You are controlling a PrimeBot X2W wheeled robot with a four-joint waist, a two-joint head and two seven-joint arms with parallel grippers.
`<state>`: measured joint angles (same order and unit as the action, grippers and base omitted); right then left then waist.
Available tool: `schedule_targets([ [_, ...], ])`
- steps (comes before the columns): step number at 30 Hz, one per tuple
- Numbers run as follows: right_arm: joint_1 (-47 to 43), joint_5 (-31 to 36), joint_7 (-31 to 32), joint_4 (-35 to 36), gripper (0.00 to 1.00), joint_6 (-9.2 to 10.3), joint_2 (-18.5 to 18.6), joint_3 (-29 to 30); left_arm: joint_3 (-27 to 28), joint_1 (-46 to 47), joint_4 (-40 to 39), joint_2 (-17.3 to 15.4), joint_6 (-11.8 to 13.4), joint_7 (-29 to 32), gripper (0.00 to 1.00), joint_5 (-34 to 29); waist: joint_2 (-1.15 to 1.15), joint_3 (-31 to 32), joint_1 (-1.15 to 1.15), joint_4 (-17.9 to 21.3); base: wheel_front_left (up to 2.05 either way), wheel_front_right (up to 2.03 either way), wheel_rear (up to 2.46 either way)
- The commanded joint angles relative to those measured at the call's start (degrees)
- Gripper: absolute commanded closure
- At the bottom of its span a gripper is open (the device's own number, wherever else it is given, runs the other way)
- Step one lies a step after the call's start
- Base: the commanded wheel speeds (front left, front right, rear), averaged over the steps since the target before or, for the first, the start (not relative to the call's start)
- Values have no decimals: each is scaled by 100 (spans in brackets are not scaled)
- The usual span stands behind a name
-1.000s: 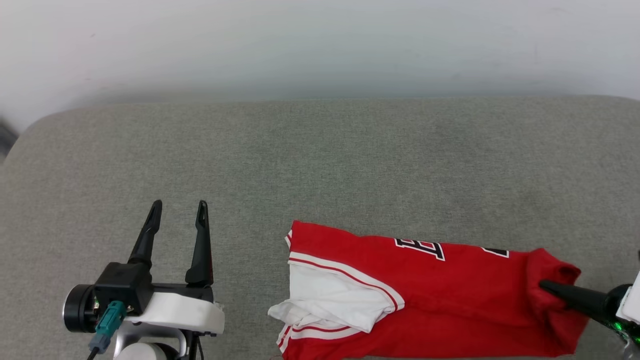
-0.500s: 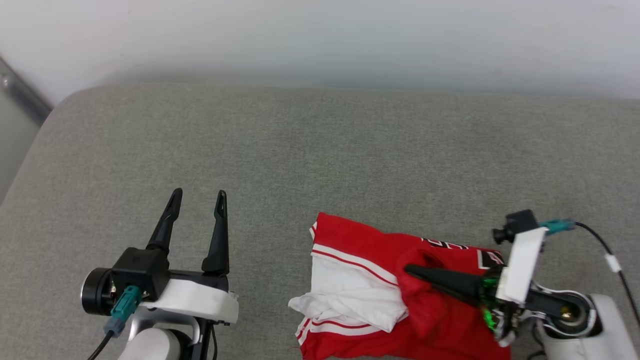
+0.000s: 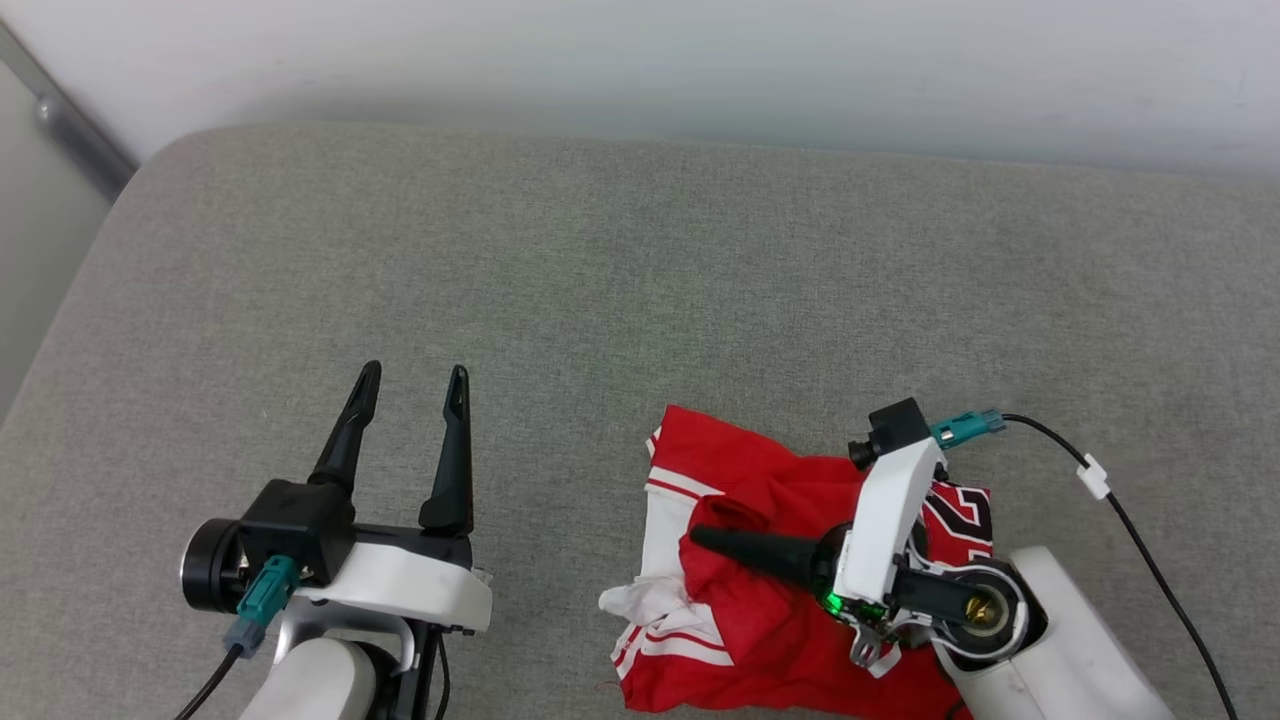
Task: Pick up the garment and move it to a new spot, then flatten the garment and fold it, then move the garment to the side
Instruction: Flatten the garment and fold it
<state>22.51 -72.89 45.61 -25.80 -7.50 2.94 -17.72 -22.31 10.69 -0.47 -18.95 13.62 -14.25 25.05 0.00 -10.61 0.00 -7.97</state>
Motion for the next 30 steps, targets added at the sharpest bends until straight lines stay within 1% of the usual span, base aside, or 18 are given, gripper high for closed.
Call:
schedule_targets([
  [1,109,63,-95,-45,0,2,-4,-69,6,39,23,28,-17,-27,0,15,0,-9,0,9,0,0,0],
  [4,179,180,-177,-3,0,2,8,-209,24,24,60,44,-19,-46,0,22,0,-4,0,53,0,0,0],
  [9,256,600,-281,476,0,2,273,-522,36,-4,115,39,-27,-56,0,10,0,74,0,173,0,0,0],
  [12,168,907,-425,896,0,2,512,-675,43,-44,135,46,-15,-62,0,16,0,150,0,255,0,0,0],
  [15,55,1447,-798,1278,0,2,846,-694,49,-93,149,37,8,-62,0,17,0,223,0,346,0,0,0],
  [18,-89,2157,-1296,1494,0,2,1108,-519,70,-135,155,14,53,-64,0,20,0,292,0,456,0,0,0],
  [21,-292,2843,-1723,1623,0,2,1321,-143,84,-205,172,-14,68,-67,0,31,0,347,0,571,0,0,0],
  [23,-458,3284,-1973,1698,0,2,1396,158,95,-222,171,-23,92,-66,0,30,0,388,0,640,0,0,0],
  [28,-970,4353,-2579,1918,0,2,1481,1051,109,-302,164,-55,142,-47,0,34,0,496,0,778,0,0,0],
  [30,-1180,4692,-2881,2059,0,2,1386,1371,118,-335,166,-71,162,-48,0,49,0,533,0,818,0,0,0],
])
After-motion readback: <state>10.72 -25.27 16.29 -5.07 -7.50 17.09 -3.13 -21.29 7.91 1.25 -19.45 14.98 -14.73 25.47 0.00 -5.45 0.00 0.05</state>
